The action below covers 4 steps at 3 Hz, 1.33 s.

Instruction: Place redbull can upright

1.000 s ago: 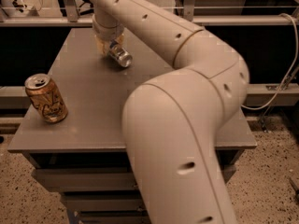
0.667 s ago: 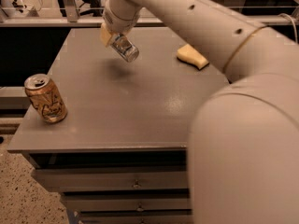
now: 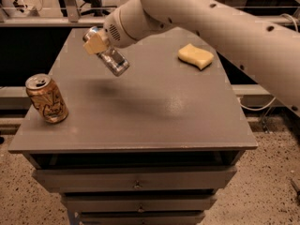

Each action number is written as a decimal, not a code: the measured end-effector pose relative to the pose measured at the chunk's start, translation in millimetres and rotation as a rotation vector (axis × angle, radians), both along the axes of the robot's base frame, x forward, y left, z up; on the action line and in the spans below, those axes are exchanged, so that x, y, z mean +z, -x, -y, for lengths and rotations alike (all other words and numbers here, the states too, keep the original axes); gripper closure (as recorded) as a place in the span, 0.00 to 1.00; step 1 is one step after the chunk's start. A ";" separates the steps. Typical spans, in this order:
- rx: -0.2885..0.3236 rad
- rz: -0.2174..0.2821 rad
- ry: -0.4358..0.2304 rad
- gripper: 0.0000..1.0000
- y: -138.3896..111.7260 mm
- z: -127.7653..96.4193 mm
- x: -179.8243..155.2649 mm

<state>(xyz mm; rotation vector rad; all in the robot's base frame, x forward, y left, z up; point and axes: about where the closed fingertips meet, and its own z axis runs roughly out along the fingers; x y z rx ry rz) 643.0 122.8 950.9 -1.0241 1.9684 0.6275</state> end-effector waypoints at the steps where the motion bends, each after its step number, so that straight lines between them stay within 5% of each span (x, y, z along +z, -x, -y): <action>1: 0.014 0.055 -0.213 1.00 7.4 1.2 10.8; 2: -0.020 0.090 -0.409 1.00 -3.4 32.8 15.3; 3: -0.022 0.163 -0.517 1.00 -1.7 83.8 10.9; 4: -0.028 0.302 -0.537 1.00 12.6 130.2 33.0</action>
Offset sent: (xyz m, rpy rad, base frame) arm -0.0134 -0.2295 0.0718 0.5541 -0.5311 -0.0856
